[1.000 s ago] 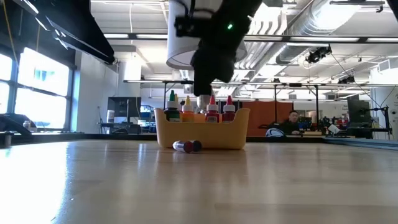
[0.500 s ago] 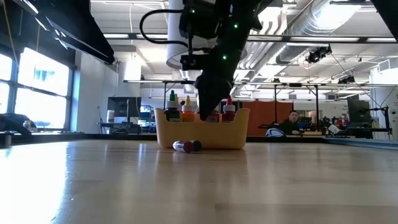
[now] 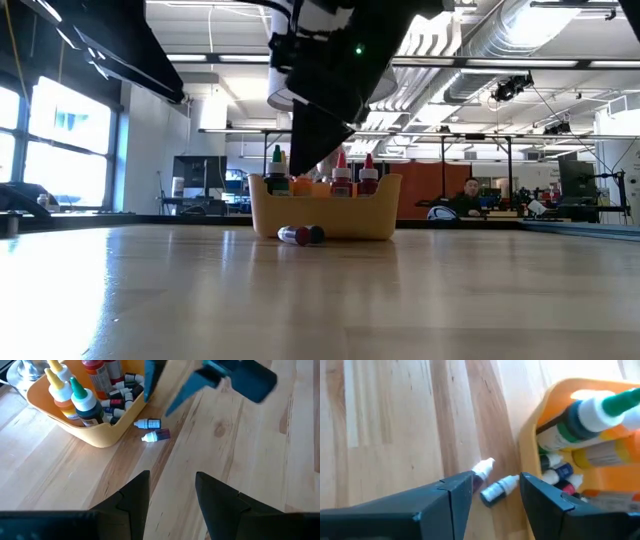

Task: Pick & Place food coloring
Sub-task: Put the pink food coloring bottle into the yellow bin

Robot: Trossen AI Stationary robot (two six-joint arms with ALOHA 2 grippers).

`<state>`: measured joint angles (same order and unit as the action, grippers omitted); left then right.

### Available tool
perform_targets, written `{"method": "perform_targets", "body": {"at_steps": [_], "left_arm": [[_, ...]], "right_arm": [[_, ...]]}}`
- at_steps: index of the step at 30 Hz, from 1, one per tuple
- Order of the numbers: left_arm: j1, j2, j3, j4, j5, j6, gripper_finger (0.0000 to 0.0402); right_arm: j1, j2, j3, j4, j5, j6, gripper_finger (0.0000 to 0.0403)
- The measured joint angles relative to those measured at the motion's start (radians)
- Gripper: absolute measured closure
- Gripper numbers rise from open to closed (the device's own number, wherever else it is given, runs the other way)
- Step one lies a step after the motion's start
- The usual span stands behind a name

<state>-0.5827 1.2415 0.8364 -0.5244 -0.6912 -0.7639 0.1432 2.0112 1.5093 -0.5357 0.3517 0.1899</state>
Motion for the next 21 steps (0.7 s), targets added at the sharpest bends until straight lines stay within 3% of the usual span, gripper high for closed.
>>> {"method": "perform_targets", "body": {"at_steps": [5,21], "left_arm": [[0.0,-0.001,0.0,0.001,-0.012,0.0,0.0246],[0.0,-0.001,0.0,0.0,-0.017,0.0,0.0246]], "right_arm": [[0.015,0.042,0.0,0.039,0.017,0.099,0.0245],[0.016,0.088,0.001,0.068,-0.001,0.124,0.0245]]}}
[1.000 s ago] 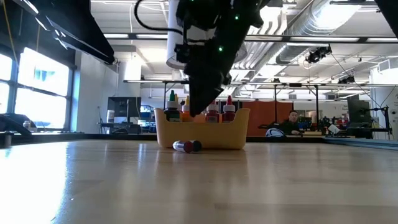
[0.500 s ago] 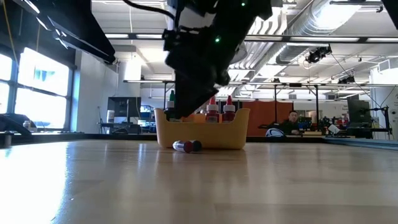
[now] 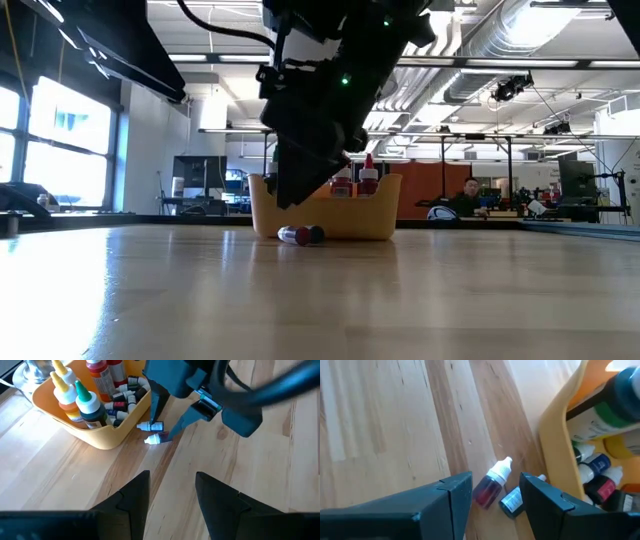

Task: Pick & Place food coloring
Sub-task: Put the pink food coloring bottle into the yellow bin

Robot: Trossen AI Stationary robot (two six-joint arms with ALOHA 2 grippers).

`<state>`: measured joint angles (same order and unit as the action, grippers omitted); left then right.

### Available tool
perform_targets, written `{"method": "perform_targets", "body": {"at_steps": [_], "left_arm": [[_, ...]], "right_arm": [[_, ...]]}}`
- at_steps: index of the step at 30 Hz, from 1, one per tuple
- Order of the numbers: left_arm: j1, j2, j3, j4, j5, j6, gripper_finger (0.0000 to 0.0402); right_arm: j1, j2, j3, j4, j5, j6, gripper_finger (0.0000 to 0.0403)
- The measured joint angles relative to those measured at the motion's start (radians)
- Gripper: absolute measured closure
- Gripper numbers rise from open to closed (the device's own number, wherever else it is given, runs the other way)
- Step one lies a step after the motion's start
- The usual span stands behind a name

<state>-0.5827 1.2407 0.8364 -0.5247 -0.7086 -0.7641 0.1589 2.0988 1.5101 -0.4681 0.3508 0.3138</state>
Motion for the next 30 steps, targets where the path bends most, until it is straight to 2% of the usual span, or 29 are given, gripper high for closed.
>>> {"method": "perform_targets", "body": {"at_steps": [19,22,26,30], "left_arm": [[0.0,0.001,0.0,-0.012,-0.004,0.0,0.0246],[0.0,0.001,0.0,-0.018,-0.005,0.0,0.0246],[0.0,0.001,0.0,-0.025,-0.006,0.0,0.0246],[0.0,0.001,0.0,-0.024,-0.006,0.0,0.0246]], "right_arm": [[-0.003,0.069,0.0,-0.04,0.021,-0.008,0.0245],[-0.003,0.074,0.001,-0.042,0.031,-0.061,0.0246],[-0.003,0.075,0.001,-0.028,0.032,-0.165,0.0259],[-0.004,0.076,0.001,-0.013,0.0,-0.184,0.029]]}}
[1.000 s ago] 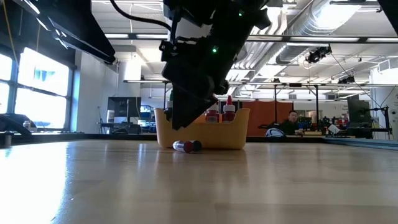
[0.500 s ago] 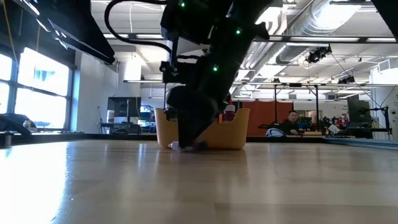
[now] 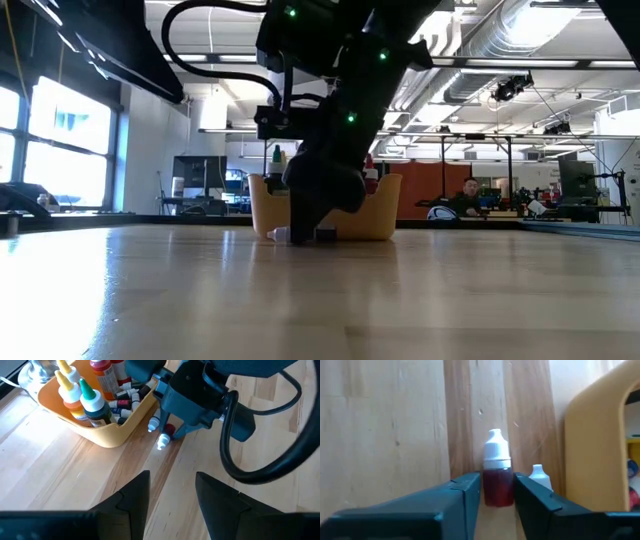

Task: Pick & Place food coloring
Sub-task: Put the pink food coloring bottle into the yellow bin, then put the blue food coloring bottle into the yellow bin

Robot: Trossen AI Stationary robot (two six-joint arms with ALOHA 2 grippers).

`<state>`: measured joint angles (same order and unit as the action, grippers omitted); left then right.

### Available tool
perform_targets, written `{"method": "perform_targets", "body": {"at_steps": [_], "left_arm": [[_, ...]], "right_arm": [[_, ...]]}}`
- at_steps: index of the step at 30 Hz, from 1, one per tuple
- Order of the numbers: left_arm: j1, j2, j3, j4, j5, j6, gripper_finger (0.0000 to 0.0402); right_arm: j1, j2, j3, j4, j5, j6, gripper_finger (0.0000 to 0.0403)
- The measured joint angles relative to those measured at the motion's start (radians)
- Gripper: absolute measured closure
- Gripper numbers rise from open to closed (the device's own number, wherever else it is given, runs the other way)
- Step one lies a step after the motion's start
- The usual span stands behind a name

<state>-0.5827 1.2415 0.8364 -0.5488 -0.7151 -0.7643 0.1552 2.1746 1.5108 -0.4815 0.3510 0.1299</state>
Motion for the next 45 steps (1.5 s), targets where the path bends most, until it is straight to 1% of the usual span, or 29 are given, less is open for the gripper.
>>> {"method": "perform_targets", "body": {"at_steps": [3,6,8,10,13,17,19,20,21,23,25,27,31,35,39,42,45], "left_arm": [[0.0,0.0,0.0,-0.002,0.0,0.0,0.0246],[0.0,0.0,0.0,-0.001,0.0,0.0,0.0246],[0.0,0.0,0.0,0.0,0.0,0.0,0.0246],[0.0,0.0,0.0,0.0,0.0,0.0,0.0246],[0.0,0.0,0.0,0.0,-0.001,0.0,0.0246],[0.0,0.0,0.0,0.0,-0.002,0.0,0.0246],[0.0,0.0,0.0,0.0,-0.002,0.0,0.0246],[0.0,0.0,0.0,0.0,-0.002,0.0,0.0246],[0.0,0.0,0.0,0.0,-0.002,-0.001,0.0246],[0.0,0.0,0.0,0.0,-0.002,-0.004,0.0246],[0.0,0.0,0.0,0.002,-0.002,-0.004,0.0246],[0.0,0.0,0.0,0.001,-0.002,-0.004,0.0246],[0.0,0.0,0.0,0.001,-0.002,-0.004,0.0246],[0.0,0.0,0.0,0.001,-0.002,-0.004,0.0246],[0.0,0.0,0.0,0.001,-0.002,-0.004,0.0246],[0.0,0.0,0.0,0.001,-0.002,-0.004,0.0246],[0.0,0.0,0.0,0.001,-0.002,-0.004,0.0246]], "right_arm": [[0.0,0.0,0.0,0.0,-0.029,0.0,0.0319],[0.0,-0.004,0.0,-0.004,-0.018,-0.009,0.0343],[0.002,-0.021,-0.002,-0.026,-0.017,-0.019,0.0352],[0.003,-0.056,-0.003,-0.044,-0.002,-0.019,0.0351],[0.003,-0.129,-0.001,-0.083,0.082,-0.031,0.034],[-0.02,-0.199,-0.001,-0.161,0.29,-0.061,0.0333],[-0.054,-0.218,-0.001,-0.192,0.323,-0.03,0.0334],[-0.074,-0.22,0.0,-0.206,0.309,-0.005,0.0335],[-0.094,-0.22,-0.001,-0.224,0.271,0.017,0.0336],[-0.134,-0.218,-0.018,-0.236,0.165,0.029,0.0334],[-0.165,-0.218,-0.043,-0.226,0.073,-0.005,0.0325],[-0.183,-0.218,-0.062,-0.224,0.022,-0.028,0.031],[-0.191,-0.217,-0.079,-0.211,0.021,-0.047,0.028],[-0.173,-0.217,-0.079,-0.172,0.023,-0.083,0.0262],[-0.135,-0.217,-0.067,-0.114,-0.004,-0.091,0.0256],[-0.09,-0.216,-0.066,-0.078,-0.038,-0.14,0.0258],[-0.041,-0.196,-0.066,-0.051,0.0,-0.172,0.0257]]}}
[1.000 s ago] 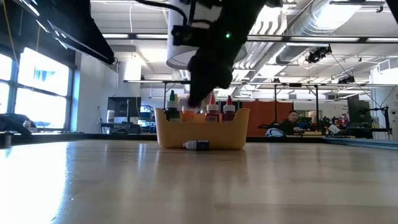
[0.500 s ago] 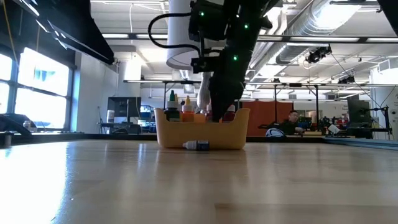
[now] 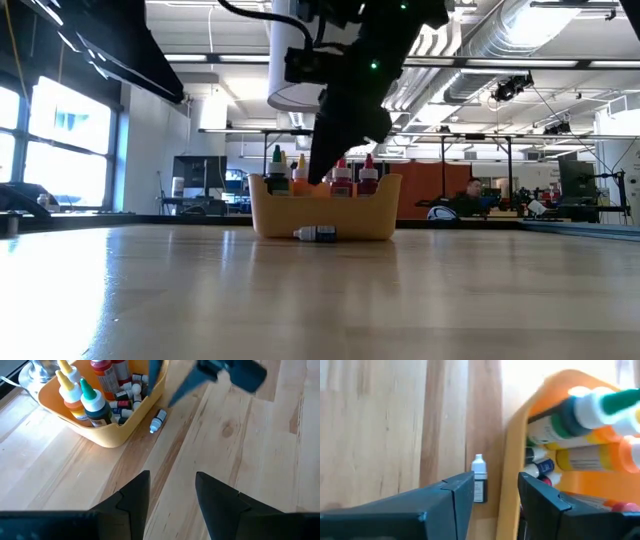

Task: Pick & Place food coloring
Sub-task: Put the blue food coloring bottle into the yellow bin

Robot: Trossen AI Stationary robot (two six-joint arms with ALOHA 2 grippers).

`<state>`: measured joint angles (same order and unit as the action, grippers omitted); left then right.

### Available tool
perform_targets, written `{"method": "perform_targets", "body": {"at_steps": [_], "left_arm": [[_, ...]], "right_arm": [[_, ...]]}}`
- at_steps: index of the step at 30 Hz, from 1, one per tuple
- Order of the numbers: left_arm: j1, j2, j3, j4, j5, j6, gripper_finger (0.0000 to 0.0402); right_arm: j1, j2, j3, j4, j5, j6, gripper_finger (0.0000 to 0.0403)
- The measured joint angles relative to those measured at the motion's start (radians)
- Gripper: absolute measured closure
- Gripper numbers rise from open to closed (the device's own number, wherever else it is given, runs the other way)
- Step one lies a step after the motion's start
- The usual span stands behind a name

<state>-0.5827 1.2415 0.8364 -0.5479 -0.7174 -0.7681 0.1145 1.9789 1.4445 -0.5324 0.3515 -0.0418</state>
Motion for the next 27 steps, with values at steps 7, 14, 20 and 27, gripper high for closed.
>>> {"method": "perform_targets", "body": {"at_steps": [7,14,20,27], "left_arm": [[0.0,0.0,0.0,0.002,0.0,0.0,0.0246],[0.0,0.0,0.0,0.006,0.0,0.0,0.0246],[0.0,0.0,0.0,0.006,0.0,0.0,0.0246],[0.0,0.0,0.0,0.006,0.0,0.0,0.0246]], "right_arm": [[0.044,0.072,0.0,0.021,0.06,-0.014,0.0258],[0.021,0.078,-0.001,0.019,0.053,0.006,0.0259],[0.006,0.086,-0.026,0.03,0.026,0.031,0.0259],[-0.002,0.092,-0.083,0.077,0.038,0.033,0.0259]]}}
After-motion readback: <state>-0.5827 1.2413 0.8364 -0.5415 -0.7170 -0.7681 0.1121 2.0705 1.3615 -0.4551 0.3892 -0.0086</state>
